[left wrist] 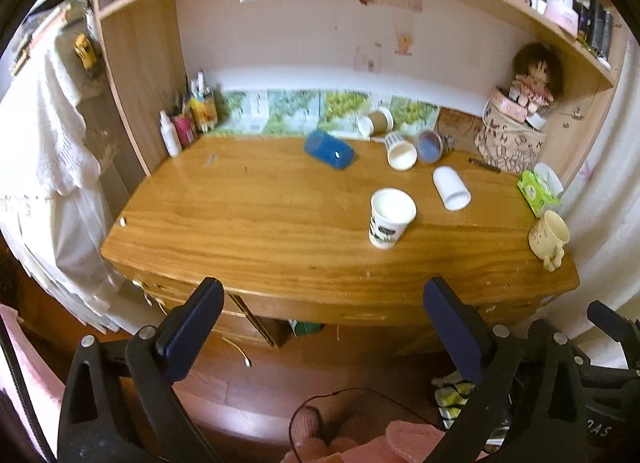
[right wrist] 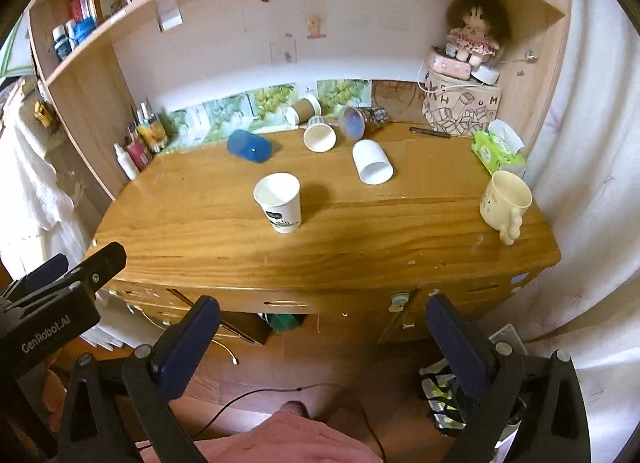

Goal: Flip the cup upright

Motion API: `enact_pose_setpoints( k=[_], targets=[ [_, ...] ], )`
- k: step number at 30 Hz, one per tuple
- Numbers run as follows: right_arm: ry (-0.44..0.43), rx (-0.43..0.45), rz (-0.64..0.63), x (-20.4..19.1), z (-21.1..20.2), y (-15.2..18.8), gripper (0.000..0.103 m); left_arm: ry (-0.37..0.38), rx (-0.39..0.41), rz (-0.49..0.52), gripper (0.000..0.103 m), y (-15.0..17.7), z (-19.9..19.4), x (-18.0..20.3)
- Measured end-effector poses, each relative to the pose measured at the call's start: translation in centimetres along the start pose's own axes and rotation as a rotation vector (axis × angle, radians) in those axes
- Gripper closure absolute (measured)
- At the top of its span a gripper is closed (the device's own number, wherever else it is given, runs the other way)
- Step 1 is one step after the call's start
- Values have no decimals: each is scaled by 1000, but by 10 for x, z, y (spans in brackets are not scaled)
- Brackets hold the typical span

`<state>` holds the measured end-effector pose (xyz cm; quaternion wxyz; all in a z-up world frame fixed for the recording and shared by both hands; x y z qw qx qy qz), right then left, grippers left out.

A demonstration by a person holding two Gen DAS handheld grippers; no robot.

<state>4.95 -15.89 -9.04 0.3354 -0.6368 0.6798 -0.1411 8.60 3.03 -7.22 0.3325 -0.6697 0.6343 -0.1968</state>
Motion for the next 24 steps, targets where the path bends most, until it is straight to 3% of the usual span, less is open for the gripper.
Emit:
enact_pose_setpoints(
  k=[5,13,24],
  targets=[
    [-17,22,-21,-8,-1,4,0,-19,77,6,2,1,-14,-2],
    [-23,21,-45,-16,-1,10,0,-27,94,43,2,5,-17,4],
    [-24,32,-80,-23,-3,9,0,-33,106,21,2,8,-21,1]
  ],
)
Point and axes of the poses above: each gripper's, at about its wrist camera, not at the fingertips, and z roughly the way its jaws point, x to its right, y to its underside, the point moved 7 cm from there along z, roughly the way its jaws point, and after that the axes turned 14 degrees about -y, right-handed, at the moved point
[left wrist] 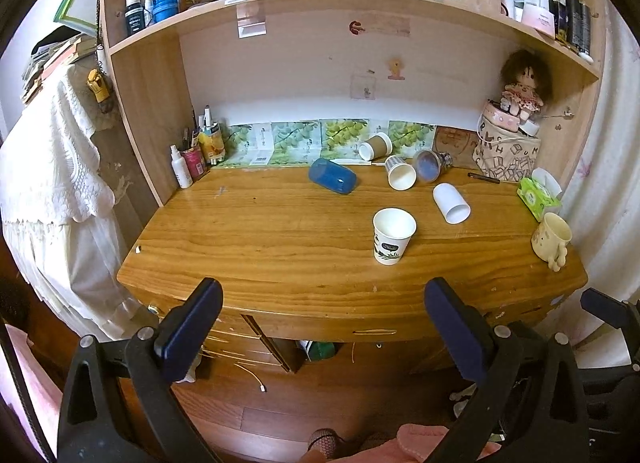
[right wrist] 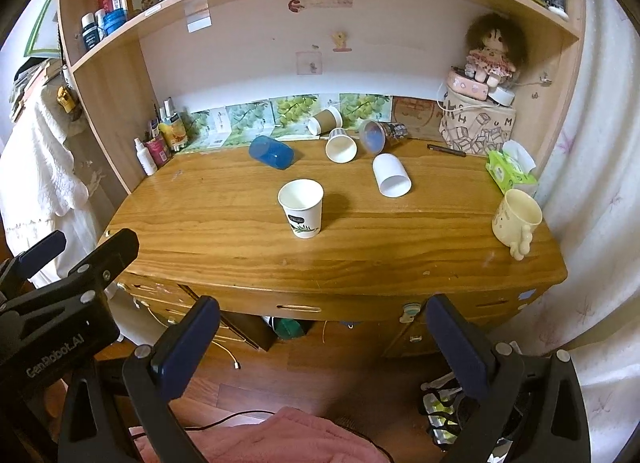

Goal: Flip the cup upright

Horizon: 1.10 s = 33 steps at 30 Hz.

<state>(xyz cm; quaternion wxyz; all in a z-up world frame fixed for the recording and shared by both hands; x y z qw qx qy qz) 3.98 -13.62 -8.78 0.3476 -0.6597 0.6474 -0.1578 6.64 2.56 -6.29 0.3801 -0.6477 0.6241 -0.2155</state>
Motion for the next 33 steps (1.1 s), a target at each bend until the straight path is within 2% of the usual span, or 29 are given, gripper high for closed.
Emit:
enact_pose_setpoints(
  k=[20,33],
  targets=[
    [-24,69,-41,-1,-10,-12,0,-13,43,-54,2,-9,-5,-6],
    [-37,70,-53,-3,-7,-17,0,-35,46,-75,2,-12,-3,-10]
  ],
)
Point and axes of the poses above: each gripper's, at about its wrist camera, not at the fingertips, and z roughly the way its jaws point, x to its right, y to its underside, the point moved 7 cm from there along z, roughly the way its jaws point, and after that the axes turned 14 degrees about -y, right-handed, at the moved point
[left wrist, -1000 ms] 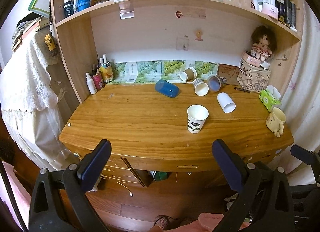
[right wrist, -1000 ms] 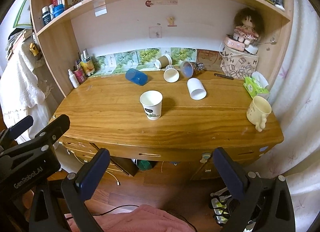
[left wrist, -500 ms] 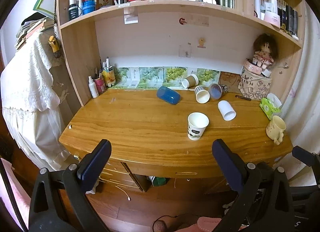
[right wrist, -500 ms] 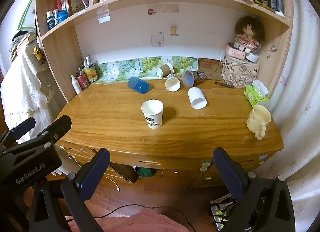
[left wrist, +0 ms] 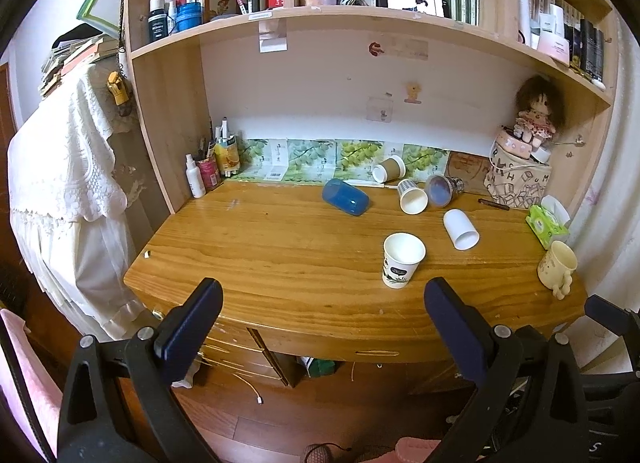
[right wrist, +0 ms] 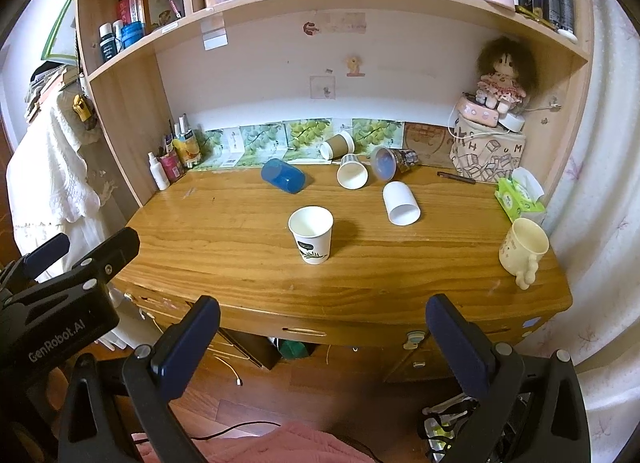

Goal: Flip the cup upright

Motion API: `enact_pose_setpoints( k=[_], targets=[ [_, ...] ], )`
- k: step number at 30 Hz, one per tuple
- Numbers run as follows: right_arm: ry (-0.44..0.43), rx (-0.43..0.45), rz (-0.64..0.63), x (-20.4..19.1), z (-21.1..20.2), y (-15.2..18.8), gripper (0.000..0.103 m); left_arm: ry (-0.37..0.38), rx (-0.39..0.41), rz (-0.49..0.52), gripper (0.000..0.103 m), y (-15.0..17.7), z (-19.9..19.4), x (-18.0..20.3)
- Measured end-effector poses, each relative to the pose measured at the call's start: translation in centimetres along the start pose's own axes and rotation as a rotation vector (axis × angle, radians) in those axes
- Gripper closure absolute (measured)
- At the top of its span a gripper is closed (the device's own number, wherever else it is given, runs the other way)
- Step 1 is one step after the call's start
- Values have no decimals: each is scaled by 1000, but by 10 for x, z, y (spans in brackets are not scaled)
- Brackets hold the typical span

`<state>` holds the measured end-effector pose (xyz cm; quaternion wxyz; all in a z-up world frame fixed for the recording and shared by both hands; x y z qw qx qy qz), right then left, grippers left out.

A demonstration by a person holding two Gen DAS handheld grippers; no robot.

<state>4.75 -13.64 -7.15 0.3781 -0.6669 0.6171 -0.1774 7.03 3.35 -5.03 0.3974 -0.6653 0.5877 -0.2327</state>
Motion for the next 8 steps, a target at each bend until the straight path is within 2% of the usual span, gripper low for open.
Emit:
enact_pose_setpoints(
  k=[8],
  targets=[
    [-13,-6,2,-2,5,0,0,-4,0,-2,2,0,2,-1]
  ],
)
Point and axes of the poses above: each gripper's, at about its wrist camera, not at the fingertips, and z roughly the way its jaws point, x to its right, y to its underside, the point moved 7 cm from there along z, roughly the way its jaws point, and after that the axes turned 14 degrees about -y, right-handed, at the moved point
